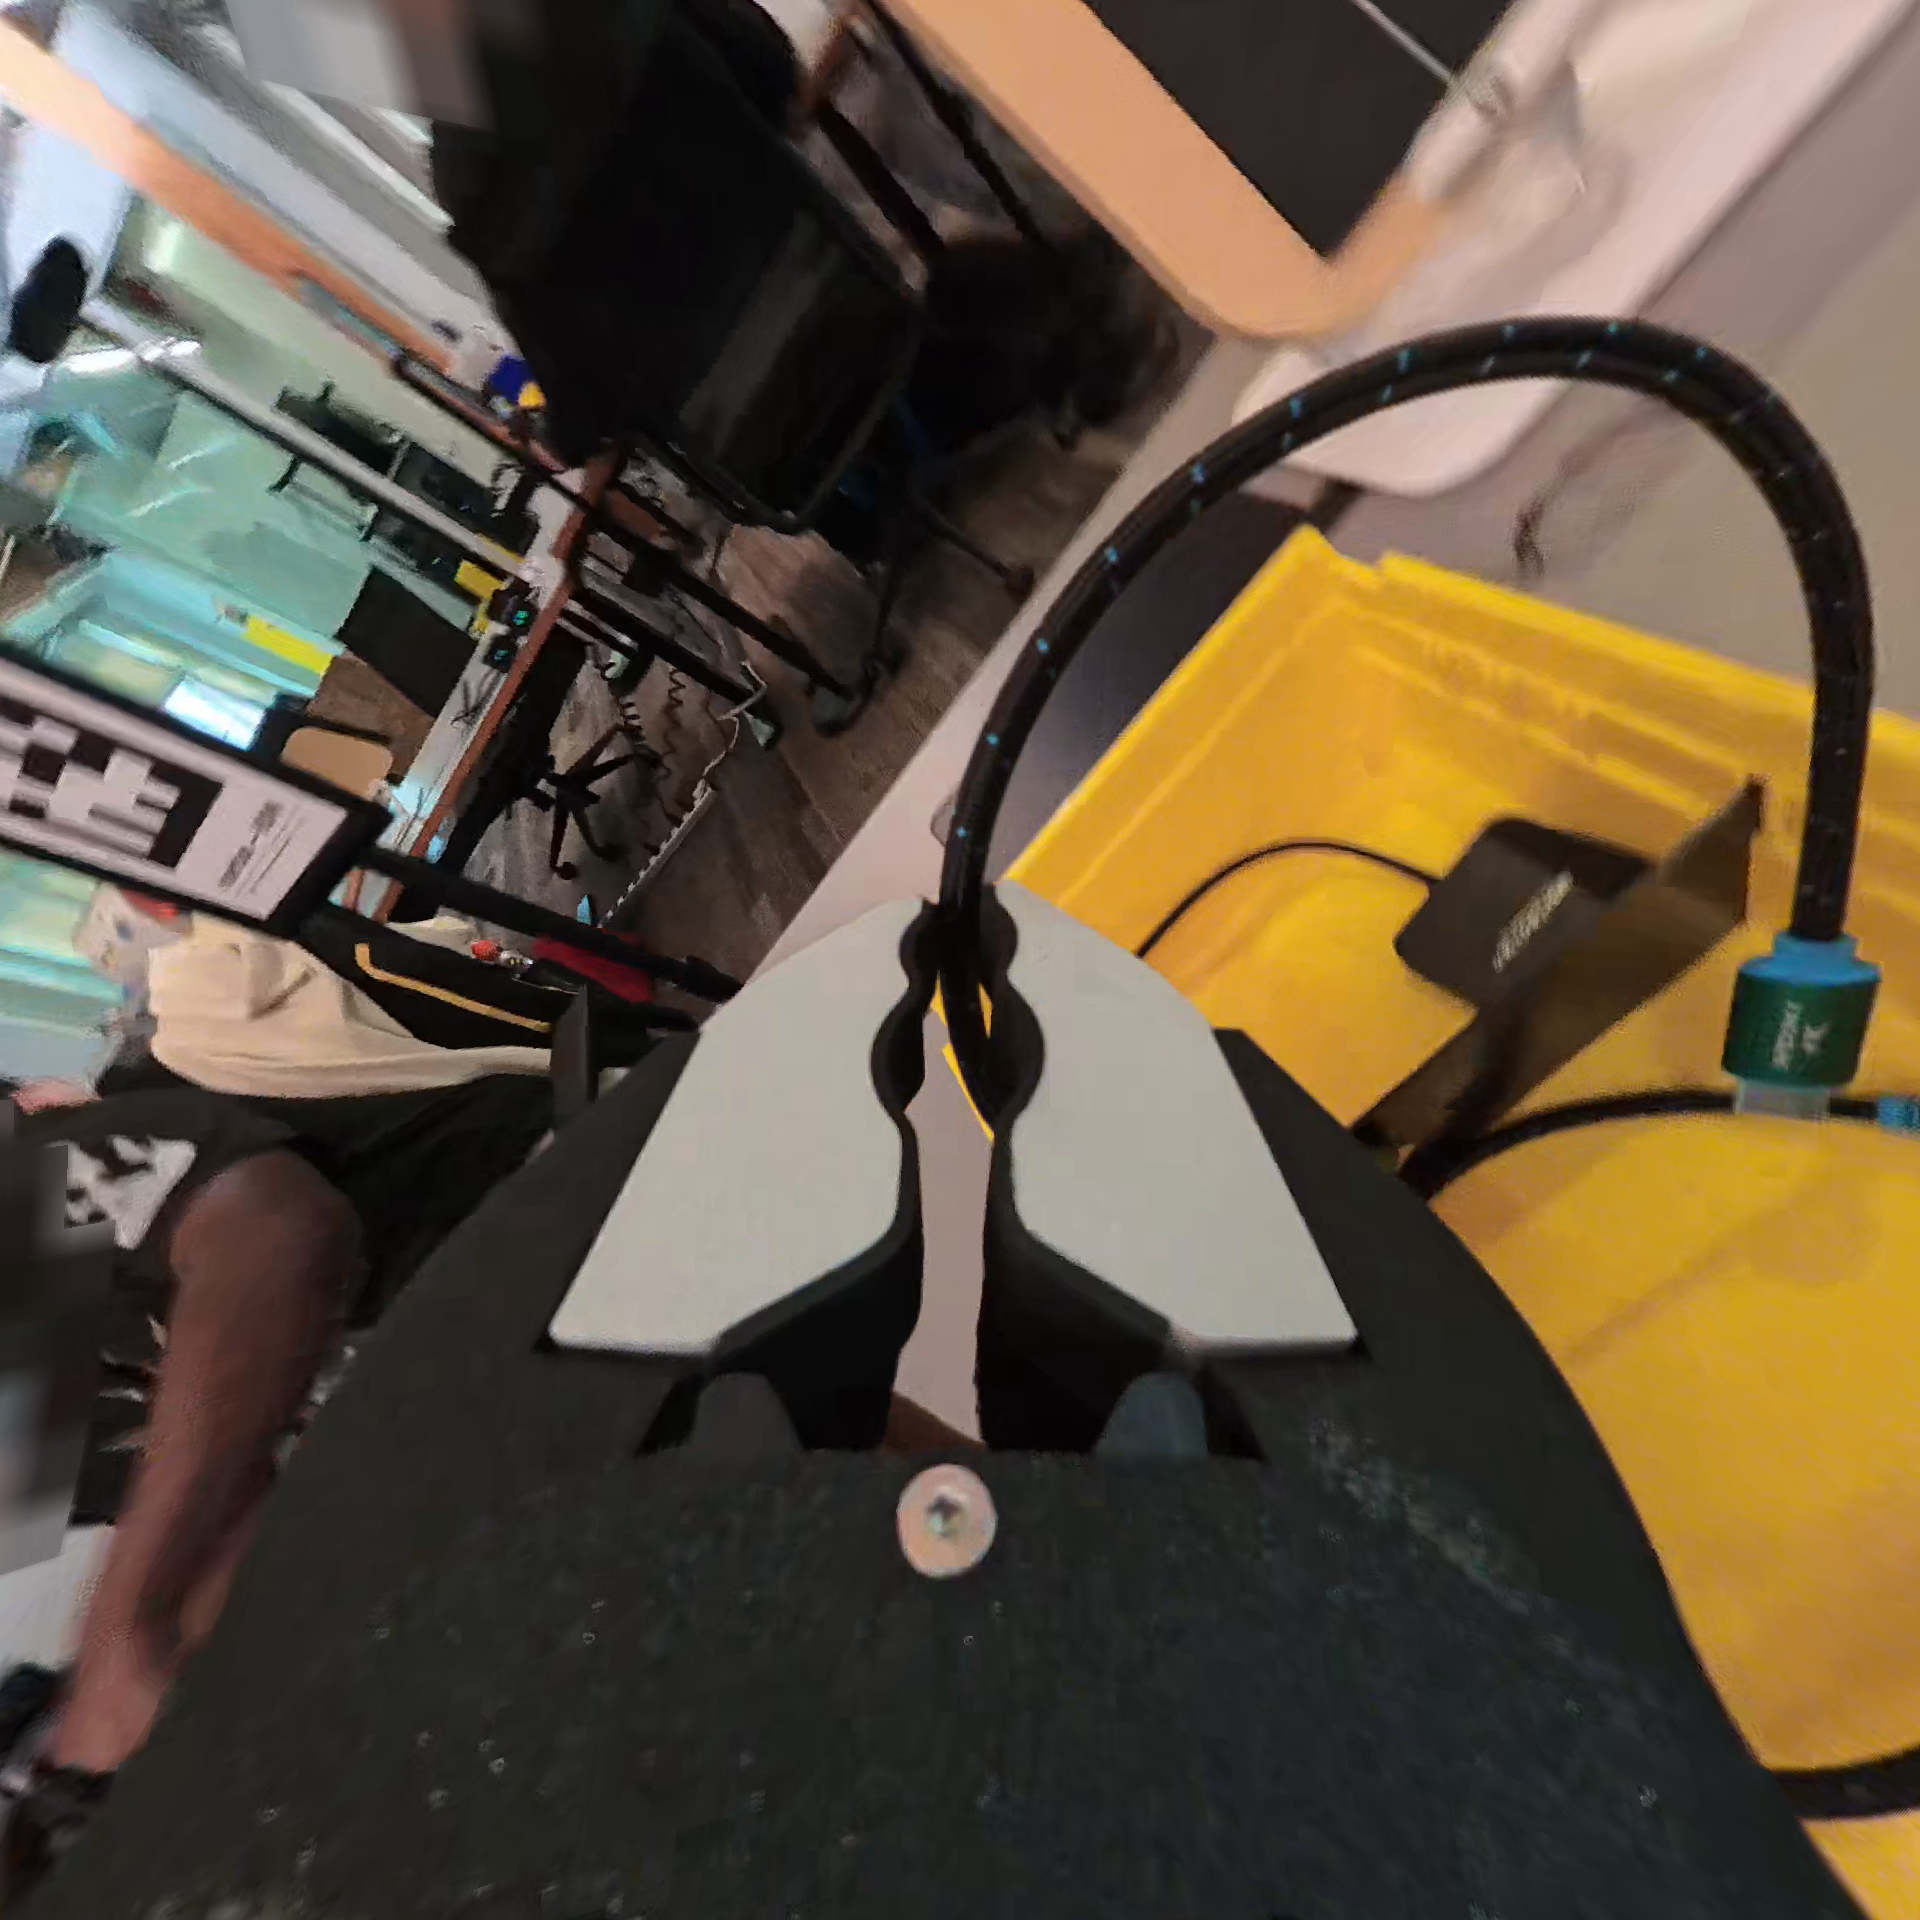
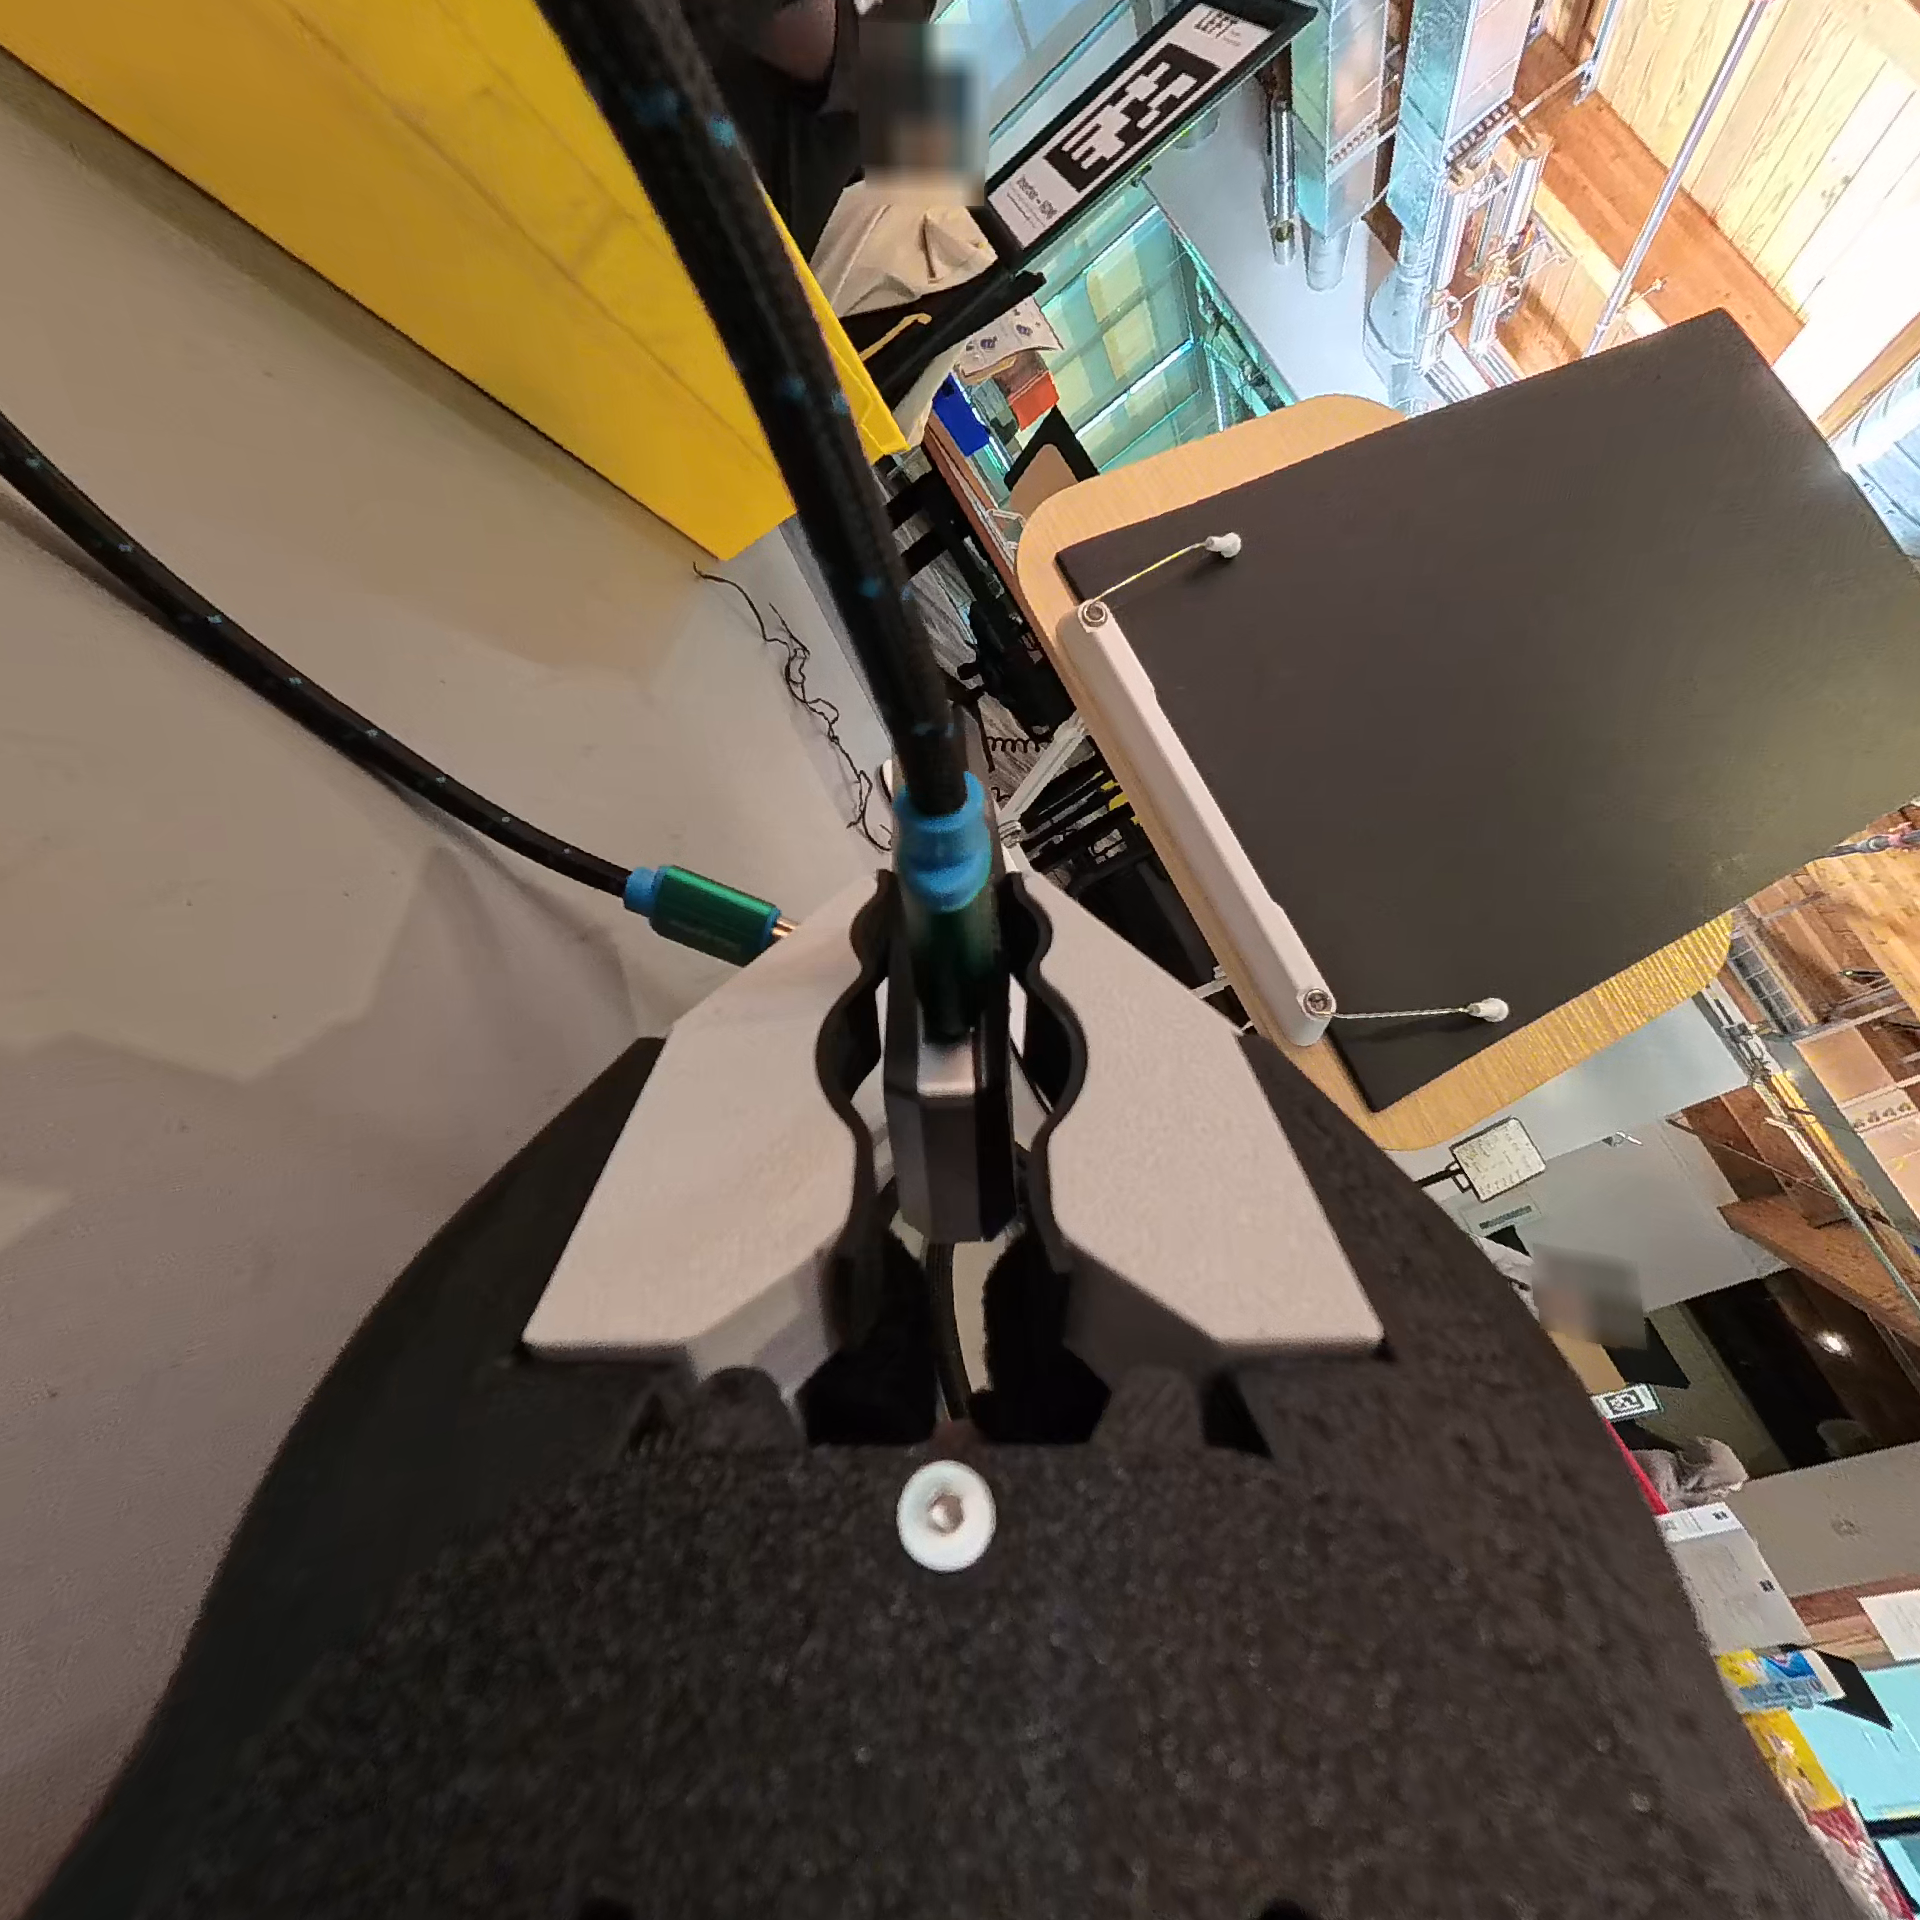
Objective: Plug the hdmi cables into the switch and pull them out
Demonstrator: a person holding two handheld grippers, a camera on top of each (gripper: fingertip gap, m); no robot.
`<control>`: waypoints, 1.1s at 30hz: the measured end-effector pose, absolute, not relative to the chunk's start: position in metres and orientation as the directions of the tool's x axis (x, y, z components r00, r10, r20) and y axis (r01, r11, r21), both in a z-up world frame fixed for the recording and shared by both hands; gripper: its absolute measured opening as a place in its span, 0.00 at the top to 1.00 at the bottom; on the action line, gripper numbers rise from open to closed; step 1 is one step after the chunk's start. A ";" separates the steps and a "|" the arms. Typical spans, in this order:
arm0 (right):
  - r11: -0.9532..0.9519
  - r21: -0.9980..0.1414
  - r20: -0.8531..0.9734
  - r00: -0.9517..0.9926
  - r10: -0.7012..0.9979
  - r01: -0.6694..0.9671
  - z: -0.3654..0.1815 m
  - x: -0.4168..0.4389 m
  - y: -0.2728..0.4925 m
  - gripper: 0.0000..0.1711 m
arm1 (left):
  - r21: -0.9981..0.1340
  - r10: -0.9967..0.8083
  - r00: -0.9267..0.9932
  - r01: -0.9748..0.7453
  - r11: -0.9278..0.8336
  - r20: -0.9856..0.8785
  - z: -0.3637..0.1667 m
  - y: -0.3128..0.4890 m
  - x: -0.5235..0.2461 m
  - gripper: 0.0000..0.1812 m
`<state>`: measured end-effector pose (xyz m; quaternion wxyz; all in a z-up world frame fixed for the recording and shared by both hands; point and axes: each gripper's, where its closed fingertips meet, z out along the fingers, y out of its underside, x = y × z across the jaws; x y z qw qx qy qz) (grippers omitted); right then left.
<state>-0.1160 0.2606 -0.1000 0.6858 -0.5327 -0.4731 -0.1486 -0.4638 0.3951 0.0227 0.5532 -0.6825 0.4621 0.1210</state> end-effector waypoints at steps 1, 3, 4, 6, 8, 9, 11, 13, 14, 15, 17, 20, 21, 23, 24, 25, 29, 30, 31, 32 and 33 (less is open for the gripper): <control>0.388 -0.590 0.807 0.508 0.299 0.708 -0.100 -0.116 0.261 0.88 | -0.697 -0.466 0.607 -0.716 0.029 -0.644 0.031 0.396 -0.470 0.96; 0.388 -0.587 0.809 0.506 0.298 0.710 -0.100 -0.116 0.261 0.88 | -0.807 -0.411 0.738 -0.590 -0.007 -0.536 0.045 0.397 -0.483 0.97; 0.388 -0.585 0.811 0.504 0.296 0.712 -0.100 -0.116 0.260 0.88 | -0.864 -0.386 0.802 -0.503 -0.025 -0.455 0.054 0.396 -0.489 0.96; 0.389 -0.581 0.814 0.501 0.294 0.715 -0.101 -0.116 0.260 0.88 | -0.957 -0.359 0.898 -0.288 -0.041 -0.255 0.073 0.385 -0.495 0.96; 0.388 -0.579 0.815 0.501 0.290 0.717 -0.100 -0.116 0.260 0.88 | -0.996 -0.361 0.932 -0.062 -0.056 -0.037 0.090 0.358 -0.491 0.97; 0.388 -0.581 0.814 0.504 0.291 0.715 -0.100 -0.115 0.260 0.88 | -0.996 -0.378 0.923 0.042 -0.075 0.068 0.096 0.339 -0.484 0.97; 0.387 -0.590 0.807 0.512 0.293 0.709 -0.099 -0.115 0.261 0.88 | -0.962 -0.425 0.864 0.226 -0.152 0.270 0.095 0.295 -0.462 0.97; 0.385 -0.600 0.800 0.521 0.297 0.701 -0.098 -0.114 0.261 0.88 | -0.894 -0.456 0.772 0.347 -0.283 0.444 0.075 0.248 -0.434 0.97; 0.384 -0.604 0.797 0.525 0.298 0.698 -0.098 -0.113 0.261 0.88 | -0.854 -0.451 0.729 0.385 -0.352 0.514 0.061 0.225 -0.420 0.97; 0.383 -0.608 0.794 0.529 0.299 0.695 -0.097 -0.113 0.261 0.88 | -0.813 -0.443 0.689 0.412 -0.412 0.574 0.045 0.202 -0.408 0.96; 0.382 -0.615 0.788 0.537 0.301 0.689 -0.096 -0.112 0.261 0.88 | -0.739 -0.382 0.657 0.432 -0.516 0.650 0.004 0.163 -0.389 0.97; 0.381 -0.620 0.785 0.541 0.304 0.686 -0.096 -0.112 0.261 0.88 | -0.575 -0.214 0.620 0.468 -0.671 0.755 -0.064 0.120 -0.372 0.96; 0.381 -0.618 0.786 0.539 0.303 0.687 -0.096 -0.112 0.261 0.88 | -0.504 -0.147 0.594 0.497 -0.706 0.791 -0.080 0.110 -0.370 0.96; 0.382 -0.615 0.789 0.535 0.303 0.690 -0.097 -0.113 0.261 0.88 | -0.447 -0.061 0.586 0.542 -0.711 0.808 -0.100 0.101 -0.373 0.96; 0.382 -0.614 0.789 0.534 0.303 0.691 -0.097 -0.113 0.261 0.88 | -0.453 -0.042 0.609 0.539 -0.710 0.792 -0.108 0.098 -0.376 0.97; 0.382 -0.614 0.789 0.534 0.302 0.691 -0.097 -0.113 0.261 0.88 | -0.450 -0.019 0.618 0.551 -0.703 0.786 -0.114 0.096 -0.378 0.97; 0.382 -0.616 0.788 0.536 0.304 0.689 -0.097 -0.112 0.261 0.88 | -0.440 -0.007 0.633 0.529 -0.726 0.774 -0.131 0.083 -0.368 0.97; 0.382 -0.616 0.788 0.535 0.305 0.689 -0.097 -0.112 0.261 0.88 | -0.438 -0.006 0.639 0.521 -0.733 0.769 -0.135 0.080 -0.365 0.97; 0.382 -0.615 0.789 0.533 0.306 0.690 -0.097 -0.112 0.261 0.88 | -0.429 -0.004 0.636 0.516 -0.742 0.771 -0.138 0.077 -0.362 0.96; 0.383 -0.613 0.790 0.531 0.305 0.691 -0.098 -0.112 0.261 0.88 | -0.416 0.002 0.633 0.510 -0.752 0.774 -0.142 0.073 -0.358 0.97; 0.383 -0.612 0.791 0.530 0.305 0.692 -0.098 -0.113 0.261 0.88 | -0.409 -0.002 0.636 0.494 -0.767 0.771 -0.145 0.070 -0.353 0.97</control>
